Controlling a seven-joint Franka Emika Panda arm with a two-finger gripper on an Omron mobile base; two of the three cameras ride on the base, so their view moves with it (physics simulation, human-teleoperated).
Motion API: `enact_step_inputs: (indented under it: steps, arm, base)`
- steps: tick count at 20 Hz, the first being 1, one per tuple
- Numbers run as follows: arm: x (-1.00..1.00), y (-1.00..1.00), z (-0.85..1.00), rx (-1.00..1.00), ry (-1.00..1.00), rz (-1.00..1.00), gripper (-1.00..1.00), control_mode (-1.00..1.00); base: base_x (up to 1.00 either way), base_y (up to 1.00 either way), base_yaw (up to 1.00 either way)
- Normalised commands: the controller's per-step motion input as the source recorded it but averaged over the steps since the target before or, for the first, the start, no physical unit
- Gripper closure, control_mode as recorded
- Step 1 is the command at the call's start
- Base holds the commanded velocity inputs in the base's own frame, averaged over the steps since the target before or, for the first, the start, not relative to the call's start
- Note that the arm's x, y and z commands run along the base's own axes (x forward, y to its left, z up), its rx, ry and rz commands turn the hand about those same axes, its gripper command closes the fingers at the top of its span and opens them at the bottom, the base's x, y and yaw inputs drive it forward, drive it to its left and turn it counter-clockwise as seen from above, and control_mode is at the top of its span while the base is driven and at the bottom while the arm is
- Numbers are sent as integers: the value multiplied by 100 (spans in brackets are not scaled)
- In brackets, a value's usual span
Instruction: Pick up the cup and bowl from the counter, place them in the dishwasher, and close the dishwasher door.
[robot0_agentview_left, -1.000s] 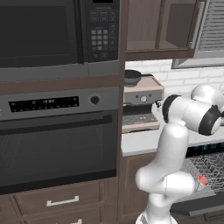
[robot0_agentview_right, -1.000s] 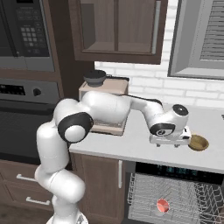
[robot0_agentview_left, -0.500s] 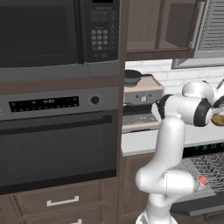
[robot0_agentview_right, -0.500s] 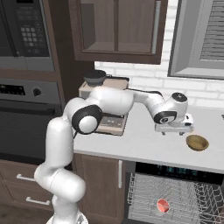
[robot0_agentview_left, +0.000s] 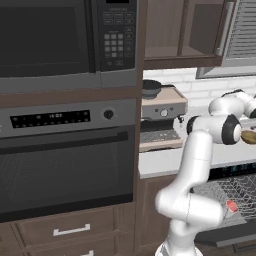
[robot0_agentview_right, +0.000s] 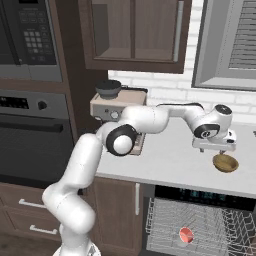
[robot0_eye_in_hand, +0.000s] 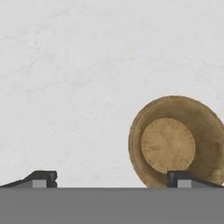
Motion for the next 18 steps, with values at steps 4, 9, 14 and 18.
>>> enact_step_inputs:
  steps: [4,9,14,18]
  arm:
    - [0,0,-21,1,2,-1,-100,-100]
    - [0,7,-55,0,10,0,-100,-100]
    - [0,0,-50,0,6,0,-100,-100]
    - [0,0,-40,1,1,0,-100,-100]
  base:
    - [0,0,0]
    - [0,0,0]
    - [0,0,0]
    - [0,0,0]
